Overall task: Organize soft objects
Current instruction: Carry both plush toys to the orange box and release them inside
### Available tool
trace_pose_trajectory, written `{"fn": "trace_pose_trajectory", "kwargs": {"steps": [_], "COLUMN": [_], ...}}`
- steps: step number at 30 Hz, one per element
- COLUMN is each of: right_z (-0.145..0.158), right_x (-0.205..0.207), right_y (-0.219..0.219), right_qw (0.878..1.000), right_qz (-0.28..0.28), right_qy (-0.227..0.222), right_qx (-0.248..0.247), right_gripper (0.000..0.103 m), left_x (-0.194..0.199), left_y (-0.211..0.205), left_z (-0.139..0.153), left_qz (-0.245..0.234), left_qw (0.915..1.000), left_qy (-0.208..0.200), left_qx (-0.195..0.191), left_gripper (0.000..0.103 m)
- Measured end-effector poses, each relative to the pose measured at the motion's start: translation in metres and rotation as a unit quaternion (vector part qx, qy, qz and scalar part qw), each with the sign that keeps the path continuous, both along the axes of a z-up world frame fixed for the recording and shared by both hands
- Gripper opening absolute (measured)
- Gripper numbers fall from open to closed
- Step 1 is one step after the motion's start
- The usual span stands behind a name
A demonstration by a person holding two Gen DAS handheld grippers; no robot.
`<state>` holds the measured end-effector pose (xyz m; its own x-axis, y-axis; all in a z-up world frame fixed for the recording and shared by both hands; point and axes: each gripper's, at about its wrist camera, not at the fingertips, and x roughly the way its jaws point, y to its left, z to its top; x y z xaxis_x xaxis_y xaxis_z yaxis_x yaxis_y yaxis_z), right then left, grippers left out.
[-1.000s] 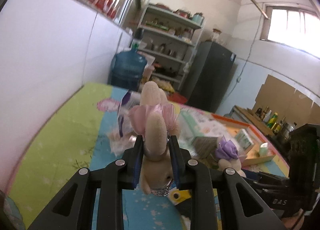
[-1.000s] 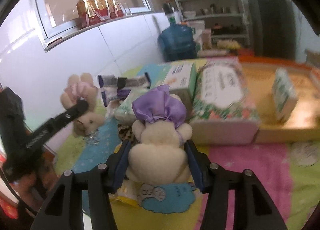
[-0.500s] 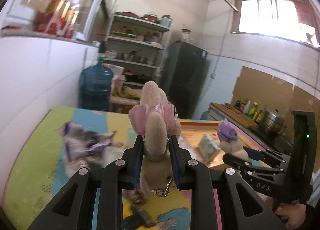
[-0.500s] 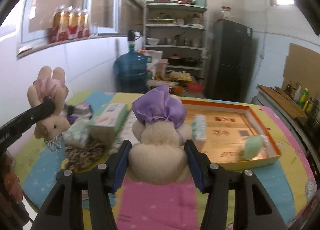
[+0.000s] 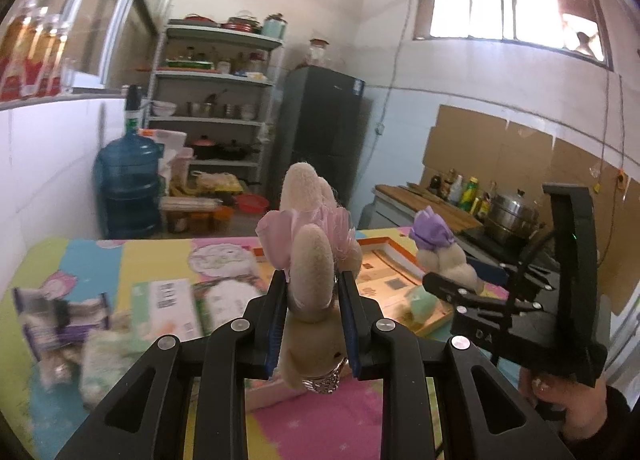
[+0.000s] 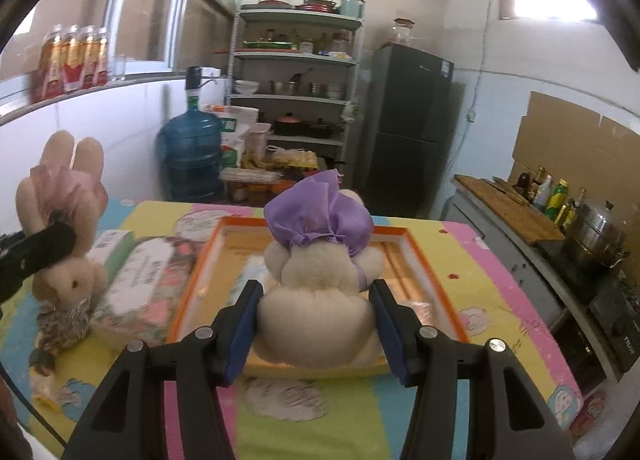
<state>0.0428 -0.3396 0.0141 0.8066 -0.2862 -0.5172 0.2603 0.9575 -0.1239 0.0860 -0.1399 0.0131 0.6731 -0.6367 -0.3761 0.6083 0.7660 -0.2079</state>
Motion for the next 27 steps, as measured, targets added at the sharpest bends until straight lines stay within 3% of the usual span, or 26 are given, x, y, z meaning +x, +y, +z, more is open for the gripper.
{"fn": "trace_pose_trajectory", "kwargs": {"steps": [15, 21, 27], "right_z": [0.004, 0.002, -0.003], "right_x": [0.021, 0.033, 0.059], "right_y": [-0.098, -0.128, -0.149], "right_qw": [1.0, 0.999, 0.994], "right_qz": [-0.011, 0.004, 0.047], "right_qy": [0.007, 0.015, 0.031], "right_qx": [0.028, 0.044, 0.091], "right_gripper": [0.056, 0.056, 0.056], "left_x": [0.03, 0.049, 0.067], "left_y": [-0.099, -0.128, -0.161], "left_z": [0.003, 0.0, -0.01], "left_qz": [-0.014, -0.015, -0.028], "left_qw": [0.9994, 0.9987, 0.996], "left_qy": [0.02, 0.037, 0.073], "left_qx": [0.023, 0.032, 0.043], "left_gripper": [0.026, 0.026, 0.026]}}
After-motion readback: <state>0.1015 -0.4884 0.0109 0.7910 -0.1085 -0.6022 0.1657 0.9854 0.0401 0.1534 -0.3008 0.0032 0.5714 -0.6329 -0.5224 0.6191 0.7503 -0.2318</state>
